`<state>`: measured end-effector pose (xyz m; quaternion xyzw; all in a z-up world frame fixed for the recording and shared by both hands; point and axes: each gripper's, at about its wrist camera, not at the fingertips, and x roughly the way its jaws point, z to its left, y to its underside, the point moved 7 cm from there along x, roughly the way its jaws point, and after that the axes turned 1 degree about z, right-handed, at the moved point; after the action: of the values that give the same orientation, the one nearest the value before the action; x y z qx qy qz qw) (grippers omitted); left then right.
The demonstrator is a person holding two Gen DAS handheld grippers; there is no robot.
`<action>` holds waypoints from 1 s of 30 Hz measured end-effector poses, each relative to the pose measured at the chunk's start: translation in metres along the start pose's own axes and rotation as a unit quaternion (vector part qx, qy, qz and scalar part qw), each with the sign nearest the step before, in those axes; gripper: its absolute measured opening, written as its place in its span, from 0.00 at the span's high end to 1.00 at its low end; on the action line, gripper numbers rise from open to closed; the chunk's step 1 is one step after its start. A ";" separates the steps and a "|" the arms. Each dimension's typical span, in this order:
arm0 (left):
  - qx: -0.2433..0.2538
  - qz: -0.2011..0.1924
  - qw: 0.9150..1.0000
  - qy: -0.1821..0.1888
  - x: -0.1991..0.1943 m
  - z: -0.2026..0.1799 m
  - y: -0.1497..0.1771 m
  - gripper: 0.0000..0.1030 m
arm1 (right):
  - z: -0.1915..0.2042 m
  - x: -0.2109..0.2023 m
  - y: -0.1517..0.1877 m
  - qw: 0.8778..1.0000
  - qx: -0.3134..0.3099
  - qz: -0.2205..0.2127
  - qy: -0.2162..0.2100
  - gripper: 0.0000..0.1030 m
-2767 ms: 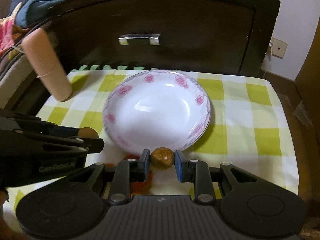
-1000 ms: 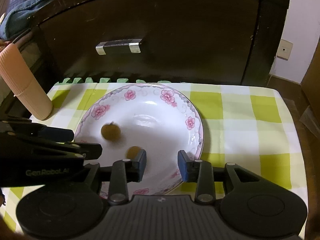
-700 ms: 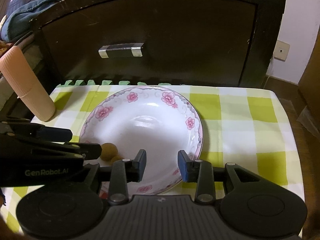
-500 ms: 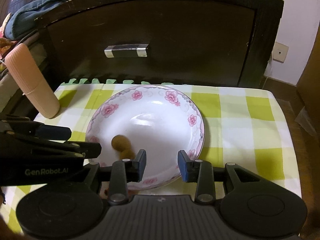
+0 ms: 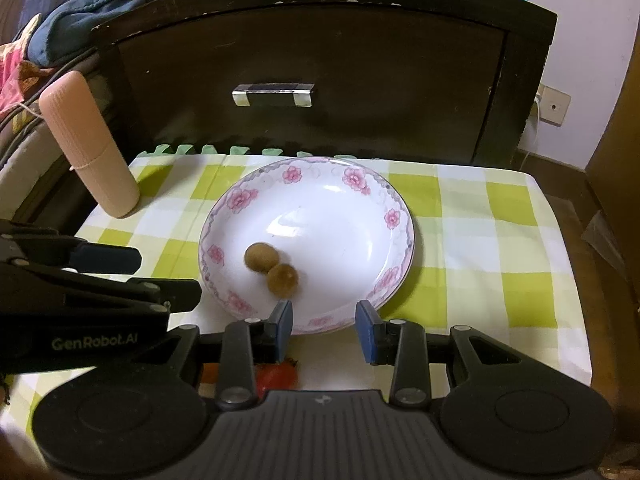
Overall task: Organize fruits
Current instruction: 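Lift both open tools away from the bowl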
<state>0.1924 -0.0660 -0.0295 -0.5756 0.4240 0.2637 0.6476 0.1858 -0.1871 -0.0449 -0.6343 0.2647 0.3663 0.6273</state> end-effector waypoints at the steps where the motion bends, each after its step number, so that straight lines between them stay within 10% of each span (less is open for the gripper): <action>1: 0.000 0.001 1.000 0.000 -0.001 0.000 0.002 0.41 | 0.001 -0.001 0.001 1.000 0.000 0.001 0.000 0.68; 30: 0.017 0.039 0.999 0.002 -0.015 -0.003 0.055 0.43 | 0.022 -0.012 0.052 0.998 -0.009 0.062 -0.018 0.68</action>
<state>0.1386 -0.0559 -0.0457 -0.5479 0.4516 0.2805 0.6459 0.1340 -0.1709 -0.0657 -0.6158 0.2890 0.4178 0.6023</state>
